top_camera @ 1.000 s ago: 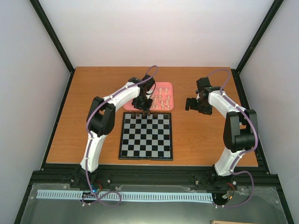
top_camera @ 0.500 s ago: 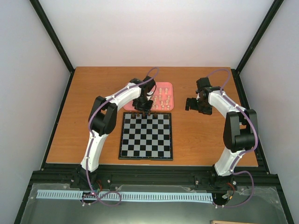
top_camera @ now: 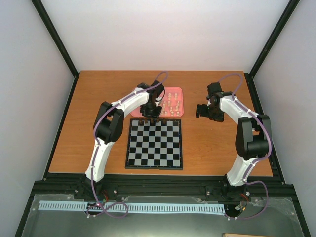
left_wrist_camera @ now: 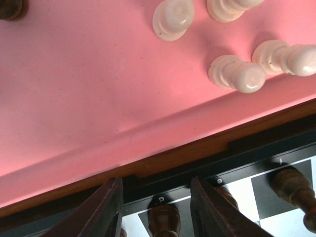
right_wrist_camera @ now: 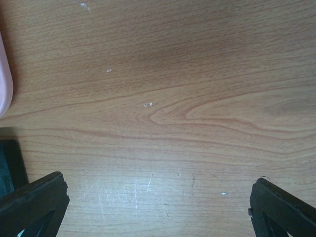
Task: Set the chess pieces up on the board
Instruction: Adjust the chess piece on the chessboard.
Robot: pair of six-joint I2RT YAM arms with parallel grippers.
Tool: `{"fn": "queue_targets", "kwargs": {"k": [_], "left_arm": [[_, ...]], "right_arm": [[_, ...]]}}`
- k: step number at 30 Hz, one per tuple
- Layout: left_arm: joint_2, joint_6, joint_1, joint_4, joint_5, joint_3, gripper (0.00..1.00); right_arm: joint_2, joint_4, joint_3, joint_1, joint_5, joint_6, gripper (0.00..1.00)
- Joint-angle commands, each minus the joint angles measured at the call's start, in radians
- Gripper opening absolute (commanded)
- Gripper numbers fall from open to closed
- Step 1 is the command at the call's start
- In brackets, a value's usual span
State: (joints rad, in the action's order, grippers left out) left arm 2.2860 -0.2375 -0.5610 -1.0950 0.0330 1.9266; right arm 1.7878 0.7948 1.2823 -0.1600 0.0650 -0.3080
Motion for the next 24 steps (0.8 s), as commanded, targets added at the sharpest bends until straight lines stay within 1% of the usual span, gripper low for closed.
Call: {"fn": "queue_targets", "kwargs": {"k": [1,16,19,24], "left_arm": [[-0.013,0.017,0.000,0.010,0.013,-0.003,0.41],[-0.011,0.016,0.000,0.014,0.003,-0.006,0.41],[0.000,0.017,0.000,0.006,-0.006,0.020,0.44],[0.012,0.015,0.000,-0.011,-0.016,0.074,0.44]], "right_arm": [[0.012,-0.006,0.017,-0.009,0.007,-0.002,1.00],[0.013,-0.009,0.011,-0.009,0.009,-0.003,1.00],[0.013,-0.008,0.010,-0.009,0.008,-0.002,1.00],[0.016,-0.007,0.014,-0.009,0.007,-0.001,1.00]]}}
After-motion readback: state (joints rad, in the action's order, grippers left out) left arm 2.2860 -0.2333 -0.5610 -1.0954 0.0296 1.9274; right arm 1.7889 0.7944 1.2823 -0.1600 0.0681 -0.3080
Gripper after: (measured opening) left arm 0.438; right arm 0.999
